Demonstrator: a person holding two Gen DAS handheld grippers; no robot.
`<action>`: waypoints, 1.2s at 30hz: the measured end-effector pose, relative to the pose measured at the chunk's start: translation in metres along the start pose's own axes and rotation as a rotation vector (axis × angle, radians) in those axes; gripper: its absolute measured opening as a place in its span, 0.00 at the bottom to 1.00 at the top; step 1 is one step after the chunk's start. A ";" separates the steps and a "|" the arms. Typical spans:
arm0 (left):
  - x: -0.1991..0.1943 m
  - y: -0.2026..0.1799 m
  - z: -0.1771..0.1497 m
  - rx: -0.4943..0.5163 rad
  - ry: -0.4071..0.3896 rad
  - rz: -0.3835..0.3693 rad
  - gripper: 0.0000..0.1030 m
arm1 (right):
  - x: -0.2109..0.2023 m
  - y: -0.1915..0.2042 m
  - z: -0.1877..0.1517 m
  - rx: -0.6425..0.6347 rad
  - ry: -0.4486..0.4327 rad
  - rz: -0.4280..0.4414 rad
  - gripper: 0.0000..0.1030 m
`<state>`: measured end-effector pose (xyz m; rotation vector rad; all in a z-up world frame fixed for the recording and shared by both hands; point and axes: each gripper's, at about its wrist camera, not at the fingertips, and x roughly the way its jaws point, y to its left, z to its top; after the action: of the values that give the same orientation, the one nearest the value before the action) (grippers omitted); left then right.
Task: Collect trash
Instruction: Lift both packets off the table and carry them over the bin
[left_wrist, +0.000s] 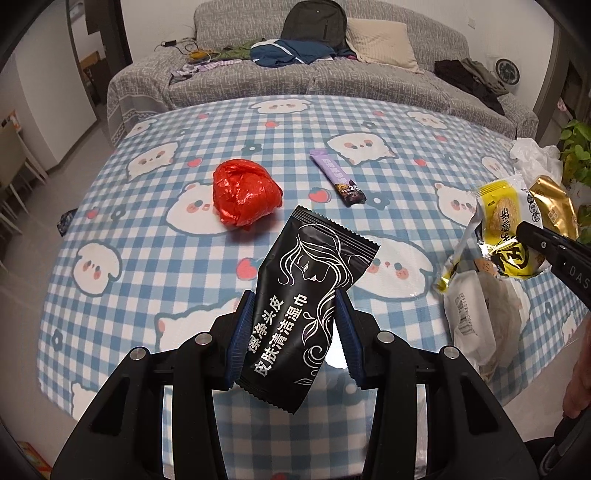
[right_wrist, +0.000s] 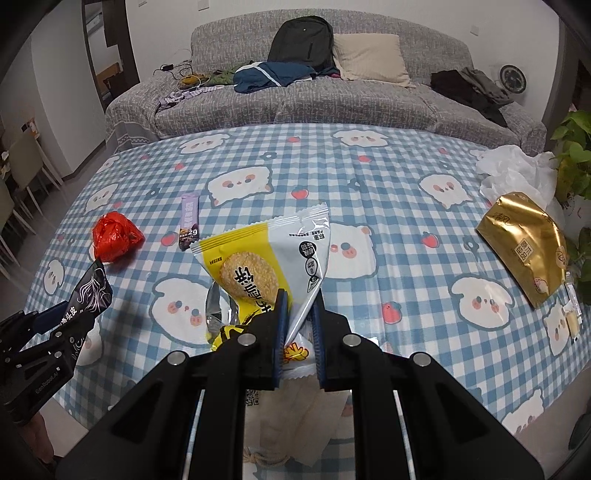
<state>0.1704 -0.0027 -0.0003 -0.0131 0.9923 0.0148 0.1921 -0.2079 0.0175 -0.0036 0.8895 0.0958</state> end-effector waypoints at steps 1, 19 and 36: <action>-0.003 0.001 -0.003 -0.001 0.000 0.000 0.42 | -0.004 0.000 -0.002 0.002 -0.004 0.001 0.12; -0.048 -0.001 -0.051 -0.012 -0.023 -0.011 0.42 | -0.062 0.007 -0.043 -0.018 -0.041 0.008 0.12; -0.070 -0.003 -0.100 -0.032 -0.030 -0.036 0.42 | -0.091 0.023 -0.092 -0.056 -0.053 0.028 0.12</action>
<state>0.0484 -0.0075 0.0037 -0.0602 0.9617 -0.0019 0.0617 -0.1967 0.0306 -0.0409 0.8341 0.1459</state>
